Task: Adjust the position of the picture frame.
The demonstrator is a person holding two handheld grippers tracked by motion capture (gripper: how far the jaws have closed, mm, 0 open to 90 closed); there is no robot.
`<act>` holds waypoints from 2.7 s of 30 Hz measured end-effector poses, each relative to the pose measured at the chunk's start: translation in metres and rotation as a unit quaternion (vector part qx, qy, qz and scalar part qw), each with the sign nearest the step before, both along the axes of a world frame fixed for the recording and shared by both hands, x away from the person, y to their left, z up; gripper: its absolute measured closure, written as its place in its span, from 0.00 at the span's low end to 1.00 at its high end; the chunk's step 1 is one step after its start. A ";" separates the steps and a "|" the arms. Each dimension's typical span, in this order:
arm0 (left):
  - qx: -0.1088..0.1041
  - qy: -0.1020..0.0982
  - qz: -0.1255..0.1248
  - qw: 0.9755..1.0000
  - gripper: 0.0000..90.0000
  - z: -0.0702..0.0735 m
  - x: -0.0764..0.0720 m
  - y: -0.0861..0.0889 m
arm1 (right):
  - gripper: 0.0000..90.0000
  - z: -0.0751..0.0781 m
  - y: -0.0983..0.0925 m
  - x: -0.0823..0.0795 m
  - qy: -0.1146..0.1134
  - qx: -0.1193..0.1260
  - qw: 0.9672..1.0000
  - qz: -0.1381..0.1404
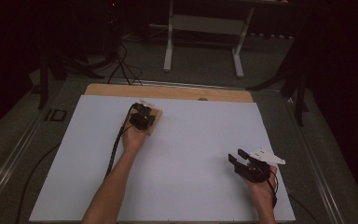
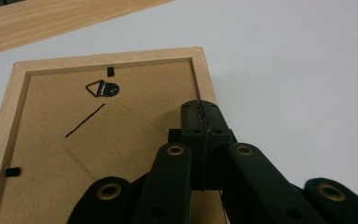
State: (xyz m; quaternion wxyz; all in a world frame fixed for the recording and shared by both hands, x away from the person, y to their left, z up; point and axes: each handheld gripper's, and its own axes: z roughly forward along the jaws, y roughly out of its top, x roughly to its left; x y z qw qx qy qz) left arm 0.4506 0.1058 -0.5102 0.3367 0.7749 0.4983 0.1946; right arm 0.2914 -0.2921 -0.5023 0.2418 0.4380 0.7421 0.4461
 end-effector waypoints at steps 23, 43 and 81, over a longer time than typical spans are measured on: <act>-0.022 -0.007 -0.113 0.993 1.00 -0.003 -0.055 -0.029 | 0.56 0.000 0.008 -0.001 -0.006 -0.009 1.000 0.009; -0.029 0.001 -0.195 0.980 1.00 -0.002 -0.118 -0.074 | 0.57 0.004 0.020 -0.002 -0.010 0.019 0.999 0.027; -0.050 -0.039 -0.242 0.968 0.79 0.006 -0.181 -0.055 | 0.84 0.030 0.122 0.065 -0.010 -0.034 0.994 0.106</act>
